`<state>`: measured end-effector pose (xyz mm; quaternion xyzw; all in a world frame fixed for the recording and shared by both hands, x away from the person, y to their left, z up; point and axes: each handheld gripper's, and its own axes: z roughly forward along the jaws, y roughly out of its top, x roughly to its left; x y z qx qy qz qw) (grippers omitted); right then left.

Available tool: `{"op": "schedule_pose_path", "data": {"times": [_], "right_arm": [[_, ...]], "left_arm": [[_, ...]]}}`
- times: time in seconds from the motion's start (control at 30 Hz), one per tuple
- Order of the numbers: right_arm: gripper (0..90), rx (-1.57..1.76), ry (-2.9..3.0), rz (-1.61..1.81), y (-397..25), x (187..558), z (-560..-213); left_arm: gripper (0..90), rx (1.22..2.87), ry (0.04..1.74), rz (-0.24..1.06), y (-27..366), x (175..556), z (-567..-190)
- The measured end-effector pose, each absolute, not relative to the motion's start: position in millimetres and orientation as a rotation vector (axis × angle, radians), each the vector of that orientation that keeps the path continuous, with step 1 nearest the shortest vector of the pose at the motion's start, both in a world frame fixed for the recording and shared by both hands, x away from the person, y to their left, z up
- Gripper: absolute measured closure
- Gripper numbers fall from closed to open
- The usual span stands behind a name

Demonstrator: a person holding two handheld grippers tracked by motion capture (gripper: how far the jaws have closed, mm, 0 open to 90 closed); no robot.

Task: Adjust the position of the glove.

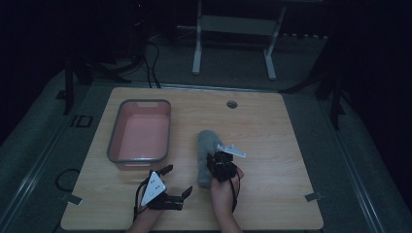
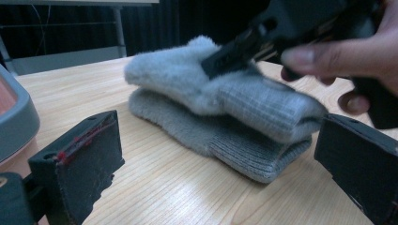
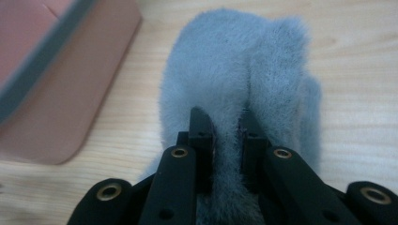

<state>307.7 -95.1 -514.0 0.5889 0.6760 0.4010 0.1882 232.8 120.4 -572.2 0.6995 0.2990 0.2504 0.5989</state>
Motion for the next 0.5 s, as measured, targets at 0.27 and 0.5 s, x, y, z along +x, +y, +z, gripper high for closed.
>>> {"op": "schedule_pose_path", "data": {"times": [0.27,0.5], "right_arm": [[75.3,1.682,1.916,1.130,-99,310,-533],[52.6,1.615,1.989,1.149,-99,314,-536]], "left_arm": [[1.5,1.626,0.694,0.574,120,233,-572],[1.5,1.628,0.694,0.567,120,234,-572]]}}
